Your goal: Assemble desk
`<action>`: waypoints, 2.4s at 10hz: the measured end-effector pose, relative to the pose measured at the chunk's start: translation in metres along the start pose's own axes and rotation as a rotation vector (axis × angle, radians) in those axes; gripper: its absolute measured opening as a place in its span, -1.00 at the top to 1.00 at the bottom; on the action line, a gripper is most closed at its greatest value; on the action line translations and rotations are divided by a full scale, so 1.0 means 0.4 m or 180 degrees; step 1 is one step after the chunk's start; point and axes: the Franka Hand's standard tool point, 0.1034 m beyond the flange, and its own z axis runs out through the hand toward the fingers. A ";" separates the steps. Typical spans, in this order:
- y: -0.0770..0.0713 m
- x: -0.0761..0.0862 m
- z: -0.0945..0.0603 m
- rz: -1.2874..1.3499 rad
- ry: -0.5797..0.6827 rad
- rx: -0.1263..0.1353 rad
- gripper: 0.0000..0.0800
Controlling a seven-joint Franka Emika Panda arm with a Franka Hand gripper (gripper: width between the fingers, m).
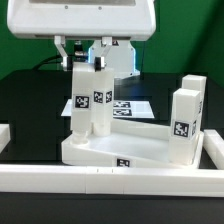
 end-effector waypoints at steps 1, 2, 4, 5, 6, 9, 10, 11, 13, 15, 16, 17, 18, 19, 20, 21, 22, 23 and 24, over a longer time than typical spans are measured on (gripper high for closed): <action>0.010 0.000 0.000 -0.0022 0.0046 -0.0050 0.27; 0.009 -0.002 0.001 -0.0013 0.0039 -0.0048 0.27; 0.008 0.000 0.001 0.0006 0.0045 -0.0048 0.27; 0.008 0.003 0.000 0.0006 0.0049 -0.0049 0.27; 0.008 0.007 -0.001 0.0008 0.0057 -0.0049 0.27; 0.003 0.009 0.014 -0.0006 0.0047 -0.0055 0.27; -0.001 0.003 0.022 -0.0014 0.0029 -0.0055 0.27; -0.002 -0.002 0.028 -0.0018 0.0012 -0.0056 0.27; -0.002 -0.007 0.032 -0.0020 0.0007 -0.0064 0.27; 0.003 -0.010 0.031 -0.0033 0.0084 -0.0136 0.27; 0.004 -0.013 0.031 -0.0042 0.0133 -0.0181 0.27; 0.002 -0.015 0.029 -0.0059 0.0195 -0.0233 0.27; 0.000 -0.016 0.029 -0.0069 0.0222 -0.0254 0.27; 0.001 -0.016 0.029 -0.0066 0.0222 -0.0254 0.27; 0.001 -0.016 0.029 -0.0065 0.0222 -0.0254 -0.01; 0.002 -0.016 0.029 -0.0065 0.0222 -0.0255 -0.01; 0.002 -0.016 0.029 -0.0065 0.0222 -0.0255 -0.35; 0.002 -0.016 0.029 -0.0065 0.0222 -0.0255 -0.57; 0.002 -0.016 0.029 -0.0065 0.0221 -0.0255 -0.61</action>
Offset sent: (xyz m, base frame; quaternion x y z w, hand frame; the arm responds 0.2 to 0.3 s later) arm 0.0055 0.0074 0.0062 0.0131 0.0115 0.0199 0.9996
